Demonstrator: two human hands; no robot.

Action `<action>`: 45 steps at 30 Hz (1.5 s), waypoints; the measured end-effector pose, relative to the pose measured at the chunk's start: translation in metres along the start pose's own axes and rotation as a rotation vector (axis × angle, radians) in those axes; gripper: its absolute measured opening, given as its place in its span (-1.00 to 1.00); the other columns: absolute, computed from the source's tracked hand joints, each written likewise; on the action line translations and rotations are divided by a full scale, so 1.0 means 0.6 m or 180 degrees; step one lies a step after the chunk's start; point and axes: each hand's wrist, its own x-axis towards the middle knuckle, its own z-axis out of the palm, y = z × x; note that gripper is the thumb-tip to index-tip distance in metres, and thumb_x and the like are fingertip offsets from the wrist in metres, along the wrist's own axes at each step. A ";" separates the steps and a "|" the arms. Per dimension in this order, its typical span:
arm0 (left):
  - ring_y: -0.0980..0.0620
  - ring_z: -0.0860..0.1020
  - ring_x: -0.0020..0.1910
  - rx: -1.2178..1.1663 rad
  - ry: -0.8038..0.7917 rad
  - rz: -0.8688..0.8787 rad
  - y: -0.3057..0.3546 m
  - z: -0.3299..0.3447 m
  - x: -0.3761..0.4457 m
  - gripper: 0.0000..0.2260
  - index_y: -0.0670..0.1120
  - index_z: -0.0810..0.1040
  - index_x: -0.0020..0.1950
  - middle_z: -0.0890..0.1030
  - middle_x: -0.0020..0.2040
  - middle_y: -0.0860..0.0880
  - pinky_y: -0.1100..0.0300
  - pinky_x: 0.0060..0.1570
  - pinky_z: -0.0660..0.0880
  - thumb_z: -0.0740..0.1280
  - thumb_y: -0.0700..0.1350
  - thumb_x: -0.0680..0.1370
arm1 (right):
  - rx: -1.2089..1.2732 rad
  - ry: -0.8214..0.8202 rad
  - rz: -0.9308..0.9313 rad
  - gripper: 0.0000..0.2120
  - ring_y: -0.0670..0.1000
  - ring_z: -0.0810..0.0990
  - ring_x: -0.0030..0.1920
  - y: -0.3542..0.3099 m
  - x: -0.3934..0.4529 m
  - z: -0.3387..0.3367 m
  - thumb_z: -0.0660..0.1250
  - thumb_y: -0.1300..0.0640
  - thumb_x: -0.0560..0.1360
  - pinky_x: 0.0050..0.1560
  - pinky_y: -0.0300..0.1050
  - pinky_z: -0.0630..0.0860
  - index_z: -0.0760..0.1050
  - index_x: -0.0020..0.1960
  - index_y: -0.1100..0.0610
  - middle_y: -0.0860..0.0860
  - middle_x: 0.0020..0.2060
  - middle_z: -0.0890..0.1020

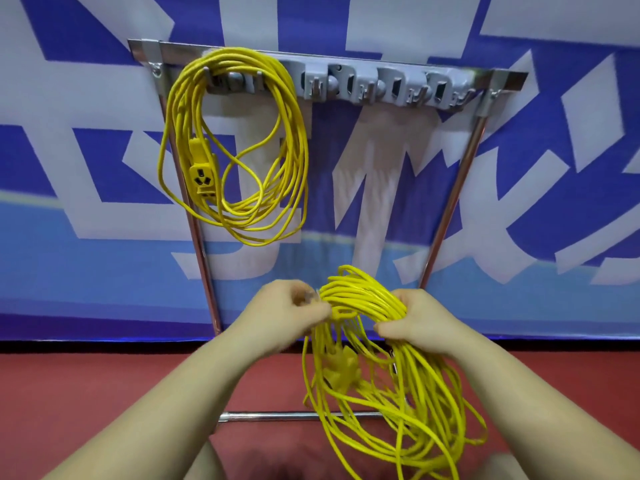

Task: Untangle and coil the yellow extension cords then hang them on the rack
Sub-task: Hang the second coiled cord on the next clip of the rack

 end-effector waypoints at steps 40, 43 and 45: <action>0.19 0.58 -0.02 -0.0691 -0.0628 0.0683 0.022 -0.026 0.051 -0.54 -0.04 0.56 0.11 0.64 0.03 -0.03 0.33 0.05 0.48 0.38 0.25 0.38 | -0.0081 -0.0540 -0.0509 -0.83 -0.05 0.43 -0.41 -0.066 -0.017 -0.051 0.40 0.20 0.18 -0.33 -0.17 0.40 0.52 -0.28 -0.02 -0.06 -0.45 0.50; 0.14 0.52 0.14 0.0800 -0.0847 0.0672 0.023 -0.019 0.044 -0.18 0.05 0.34 0.33 0.53 0.17 0.08 0.15 0.17 0.47 0.50 0.28 0.16 | -0.0104 -0.0512 -0.0500 -0.79 -0.06 0.46 -0.40 -0.071 -0.013 -0.053 0.42 0.19 0.19 -0.34 -0.18 0.41 0.54 -0.31 -0.11 -0.08 -0.45 0.52; 0.07 0.53 0.07 0.1627 -0.0436 0.0681 0.029 -0.009 0.043 -0.27 0.05 0.37 0.30 0.55 0.10 0.07 0.11 0.08 0.49 0.55 0.18 0.21 | -0.0233 -0.0451 -0.0487 -0.80 -0.08 0.46 -0.41 -0.075 -0.008 -0.049 0.45 0.23 0.22 -0.33 -0.19 0.42 0.54 -0.30 -0.06 -0.08 -0.45 0.52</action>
